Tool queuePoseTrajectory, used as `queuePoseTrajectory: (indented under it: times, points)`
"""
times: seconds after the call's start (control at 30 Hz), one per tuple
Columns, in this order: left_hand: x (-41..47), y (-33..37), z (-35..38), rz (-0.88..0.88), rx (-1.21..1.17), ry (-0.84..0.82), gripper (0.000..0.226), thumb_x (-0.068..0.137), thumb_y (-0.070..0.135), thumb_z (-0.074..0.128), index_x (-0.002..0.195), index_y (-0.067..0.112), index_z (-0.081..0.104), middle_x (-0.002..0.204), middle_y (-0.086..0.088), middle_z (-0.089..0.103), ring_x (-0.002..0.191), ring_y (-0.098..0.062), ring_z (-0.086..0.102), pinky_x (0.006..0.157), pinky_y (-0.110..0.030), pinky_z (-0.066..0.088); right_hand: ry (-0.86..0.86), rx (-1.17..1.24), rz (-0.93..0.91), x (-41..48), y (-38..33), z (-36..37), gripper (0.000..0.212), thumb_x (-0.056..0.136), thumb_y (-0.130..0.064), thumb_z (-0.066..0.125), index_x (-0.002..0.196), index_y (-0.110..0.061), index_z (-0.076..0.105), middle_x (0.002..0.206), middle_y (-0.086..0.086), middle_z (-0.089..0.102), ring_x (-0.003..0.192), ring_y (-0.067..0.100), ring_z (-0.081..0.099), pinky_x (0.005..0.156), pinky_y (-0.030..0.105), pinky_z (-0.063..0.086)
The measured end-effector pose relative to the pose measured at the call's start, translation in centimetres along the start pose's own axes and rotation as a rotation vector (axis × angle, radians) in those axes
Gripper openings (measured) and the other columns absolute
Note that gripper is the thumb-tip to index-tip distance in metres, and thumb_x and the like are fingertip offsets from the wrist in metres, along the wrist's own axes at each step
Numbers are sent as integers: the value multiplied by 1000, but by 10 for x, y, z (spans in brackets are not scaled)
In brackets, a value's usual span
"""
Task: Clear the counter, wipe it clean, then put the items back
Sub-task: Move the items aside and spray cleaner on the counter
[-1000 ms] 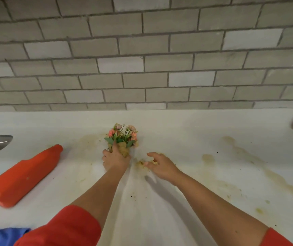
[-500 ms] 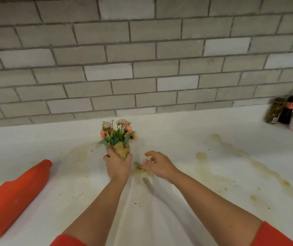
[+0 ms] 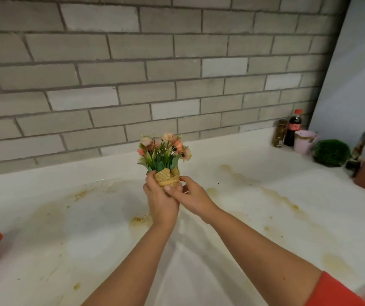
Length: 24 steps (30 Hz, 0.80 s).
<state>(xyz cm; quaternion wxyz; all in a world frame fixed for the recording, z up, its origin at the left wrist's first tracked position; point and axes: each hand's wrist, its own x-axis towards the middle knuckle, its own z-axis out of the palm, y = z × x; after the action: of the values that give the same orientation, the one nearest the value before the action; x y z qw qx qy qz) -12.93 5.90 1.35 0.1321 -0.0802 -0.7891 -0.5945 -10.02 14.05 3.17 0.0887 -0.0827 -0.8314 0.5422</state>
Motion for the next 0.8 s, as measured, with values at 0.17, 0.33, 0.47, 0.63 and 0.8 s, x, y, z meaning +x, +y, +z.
queuePoseTrajectory:
  times: [0.17, 0.33, 0.47, 0.63, 0.8]
  points:
    - [-21, 24, 53, 63, -45, -88, 79, 79, 24, 72, 141, 16, 23, 131, -11, 37, 88, -8, 40, 73, -16, 34, 95, -1, 12, -11, 22, -56, 59, 82, -43, 66, 132, -18, 46, 115, 2, 63, 99, 12, 61, 86, 28, 51]
    - [-43, 51, 121, 106, -124, -187, 86, 80, 22, 72, 145, 18, 17, 133, -9, 34, 87, 2, 40, 65, 1, 33, 171, -1, 36, -20, 47, -129, 56, 83, -38, 67, 131, -16, 46, 118, 3, 62, 99, 13, 59, 89, 31, 52]
    - [-67, 74, 178, 116, -182, -272, 94, 78, 22, 74, 148, 20, 11, 134, -2, 32, 102, -2, 37, 64, 9, 29, 235, 5, 58, -32, 73, -192, 51, 85, -33, 66, 128, -15, 47, 99, -2, 60, 88, 12, 59, 82, 30, 53]
    - [-96, 95, 246, 127, -225, -356, 104, 78, 21, 74, 150, 19, -1, 141, -3, 31, 113, -8, 41, 68, 8, 32, 288, -7, 101, -45, 108, -260, 45, 85, -31, 65, 123, -15, 49, 85, -10, 55, 87, 14, 58, 79, 31, 52]
    - [-119, 104, 297, 52, -215, -467, 121, 66, 35, 75, 148, 23, -15, 138, 1, 45, 114, -18, 54, 88, -34, 52, 338, 22, 176, -55, 143, -311, 45, 81, -30, 69, 117, -12, 49, 90, 2, 60, 84, 20, 61, 79, 36, 53]
